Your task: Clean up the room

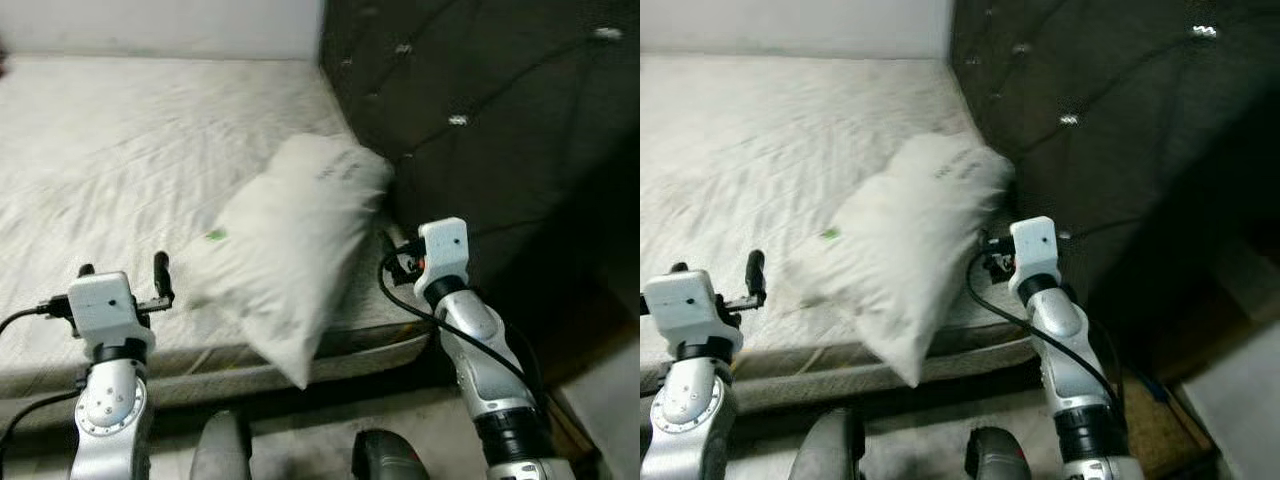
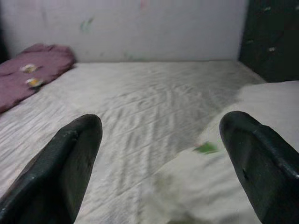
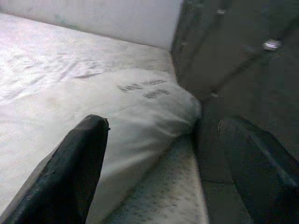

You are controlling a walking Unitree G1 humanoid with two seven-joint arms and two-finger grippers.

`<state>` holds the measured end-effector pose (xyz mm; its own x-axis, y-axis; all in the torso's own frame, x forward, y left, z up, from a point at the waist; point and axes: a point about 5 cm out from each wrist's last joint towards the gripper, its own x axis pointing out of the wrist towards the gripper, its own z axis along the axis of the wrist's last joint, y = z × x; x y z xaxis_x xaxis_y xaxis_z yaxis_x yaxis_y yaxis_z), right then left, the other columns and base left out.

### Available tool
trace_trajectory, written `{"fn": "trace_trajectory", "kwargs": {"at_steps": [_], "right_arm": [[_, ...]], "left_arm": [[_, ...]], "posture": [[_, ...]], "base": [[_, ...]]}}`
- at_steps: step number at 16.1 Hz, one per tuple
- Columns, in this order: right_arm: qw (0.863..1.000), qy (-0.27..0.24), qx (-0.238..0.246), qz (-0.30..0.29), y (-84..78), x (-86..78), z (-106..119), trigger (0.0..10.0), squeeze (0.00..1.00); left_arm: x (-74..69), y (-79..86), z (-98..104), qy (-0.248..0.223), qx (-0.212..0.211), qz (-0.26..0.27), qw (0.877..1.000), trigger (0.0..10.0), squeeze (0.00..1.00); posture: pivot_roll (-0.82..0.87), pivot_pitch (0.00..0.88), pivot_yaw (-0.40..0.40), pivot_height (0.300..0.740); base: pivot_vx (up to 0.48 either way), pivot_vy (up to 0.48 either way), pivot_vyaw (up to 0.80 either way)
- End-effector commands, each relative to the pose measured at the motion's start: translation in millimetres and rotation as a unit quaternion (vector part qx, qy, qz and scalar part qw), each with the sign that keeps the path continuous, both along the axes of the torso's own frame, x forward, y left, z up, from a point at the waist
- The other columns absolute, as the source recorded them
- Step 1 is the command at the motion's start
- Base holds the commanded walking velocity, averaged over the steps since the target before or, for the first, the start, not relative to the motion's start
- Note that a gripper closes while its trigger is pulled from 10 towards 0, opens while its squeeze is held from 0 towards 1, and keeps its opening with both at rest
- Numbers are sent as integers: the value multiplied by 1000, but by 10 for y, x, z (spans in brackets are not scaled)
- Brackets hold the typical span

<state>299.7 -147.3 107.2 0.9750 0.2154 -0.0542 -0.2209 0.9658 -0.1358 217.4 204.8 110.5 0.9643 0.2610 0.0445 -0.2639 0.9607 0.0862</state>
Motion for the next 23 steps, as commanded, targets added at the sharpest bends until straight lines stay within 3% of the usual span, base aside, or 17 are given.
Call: {"fn": "trace_trajectory", "kwargs": {"at_steps": [1,7,15,20,23], "right_arm": [[1000,2,-3,-2,-37,8,-3,10000,0],[1000,-4,-22,20,13,14,6,10000,0],[999,-5,-24,26,26,39,12,10000,0],[1000,1,-4,30,43,46,5,10000,0],[999,4,4,35,48,30,2,10000,0]], "left_arm": [[5,-34,40,-8,0,-7,1000,10000,0],[6,-59,33,-9,-3,-7,1000,10000,0],[12,-62,24,-6,-8,-6,1000,10000,0],[16,-50,13,1,-6,-2,1000,10000,0],[-9,-2,1,7,-3,18,1000,10000,0]], "posture": [[8,0,-65,661],[11,0,-72,661],[13,0,-77,661],[14,0,-73,661],[15,0,-72,631]], "base": [[326,0,0],[327,0,364],[319,0,0],[0,0,0],[0,0,0]]}}
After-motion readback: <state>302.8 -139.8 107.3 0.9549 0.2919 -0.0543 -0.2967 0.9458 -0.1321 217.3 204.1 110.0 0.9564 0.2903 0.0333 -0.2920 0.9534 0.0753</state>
